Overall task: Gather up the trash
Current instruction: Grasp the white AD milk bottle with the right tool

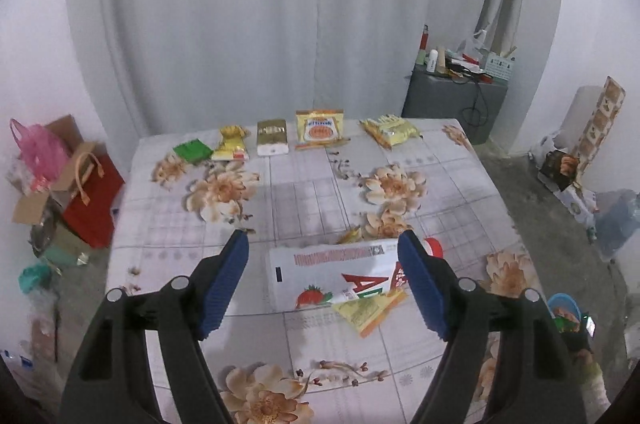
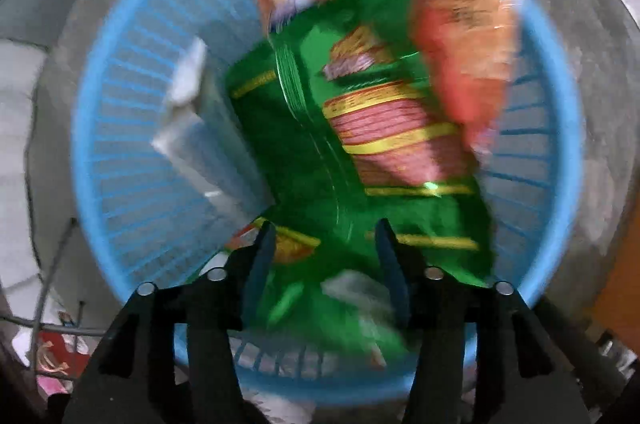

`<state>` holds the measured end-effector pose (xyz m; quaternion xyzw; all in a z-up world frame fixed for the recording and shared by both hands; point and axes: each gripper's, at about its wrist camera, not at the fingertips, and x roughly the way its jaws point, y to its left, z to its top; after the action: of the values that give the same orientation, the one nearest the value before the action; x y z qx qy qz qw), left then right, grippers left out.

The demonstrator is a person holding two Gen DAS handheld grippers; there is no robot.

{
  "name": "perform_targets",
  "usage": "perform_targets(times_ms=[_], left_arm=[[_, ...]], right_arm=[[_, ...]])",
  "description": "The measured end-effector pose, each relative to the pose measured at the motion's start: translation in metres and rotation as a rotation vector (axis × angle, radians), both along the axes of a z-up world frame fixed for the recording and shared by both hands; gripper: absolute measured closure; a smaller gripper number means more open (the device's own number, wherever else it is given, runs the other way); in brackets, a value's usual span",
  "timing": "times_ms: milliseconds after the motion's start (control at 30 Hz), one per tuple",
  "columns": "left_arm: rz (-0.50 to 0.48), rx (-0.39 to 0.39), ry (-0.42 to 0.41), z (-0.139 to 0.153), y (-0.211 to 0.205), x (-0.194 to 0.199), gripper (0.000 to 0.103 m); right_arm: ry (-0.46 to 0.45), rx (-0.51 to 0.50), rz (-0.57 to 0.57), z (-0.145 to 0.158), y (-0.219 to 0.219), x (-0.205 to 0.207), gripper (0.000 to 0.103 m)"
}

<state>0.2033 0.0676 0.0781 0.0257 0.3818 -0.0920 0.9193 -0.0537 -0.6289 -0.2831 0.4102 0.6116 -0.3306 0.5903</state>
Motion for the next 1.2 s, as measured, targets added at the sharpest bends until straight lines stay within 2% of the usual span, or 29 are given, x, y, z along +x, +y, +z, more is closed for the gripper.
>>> perform_targets(times_ms=[133,200,267,333,400,433,567,600,667,833,1033,1200], left_arm=[[-0.018,-0.049,0.007,-0.015,0.0,0.01,0.028],[-0.024,-0.058,-0.002,-0.022,0.004,0.015,0.028],[-0.005,-0.033,-0.017,-0.033,0.01,0.028,0.028],[0.006,-0.036,-0.031,-0.041,0.017,0.043,0.028],[0.009,-0.073,0.001,-0.054,0.025,0.062,0.03],[0.016,-0.101,0.029,-0.062,0.03,0.073,0.036],[-0.036,-0.186,0.158,-0.094,0.035,0.097,0.05],[-0.055,-0.205,0.184,-0.099,0.035,0.097,0.051],[-0.088,-0.229,0.196,-0.1,0.034,0.089,0.054],[-0.263,-0.392,0.247,-0.092,0.033,0.052,0.056],[-0.48,-0.521,0.276,-0.09,0.014,0.008,0.056],[-0.513,-0.563,0.255,-0.092,0.011,-0.007,0.056]], right_arm=[[-0.127,-0.053,-0.066,0.056,-0.007,-0.025,0.051],[-0.23,-0.073,-0.105,0.093,-0.001,-0.036,0.051],[-0.338,-0.108,-0.105,0.137,0.01,-0.037,0.051],[-0.454,-0.132,-0.078,0.181,0.023,-0.036,0.049],[-0.562,-0.139,-0.027,0.218,0.044,-0.02,0.045],[-0.601,-0.138,0.007,0.232,0.056,-0.011,0.045],[-0.715,-0.072,0.148,0.268,0.105,0.031,0.043],[-0.737,-0.04,0.181,0.273,0.12,0.043,0.042],[-0.78,0.017,0.223,0.28,0.141,0.063,0.042],[-0.812,0.134,0.343,0.301,0.201,0.116,0.04],[-0.745,0.213,0.524,0.302,0.277,0.186,0.036],[-0.708,0.252,0.691,0.304,0.339,0.238,0.028]])
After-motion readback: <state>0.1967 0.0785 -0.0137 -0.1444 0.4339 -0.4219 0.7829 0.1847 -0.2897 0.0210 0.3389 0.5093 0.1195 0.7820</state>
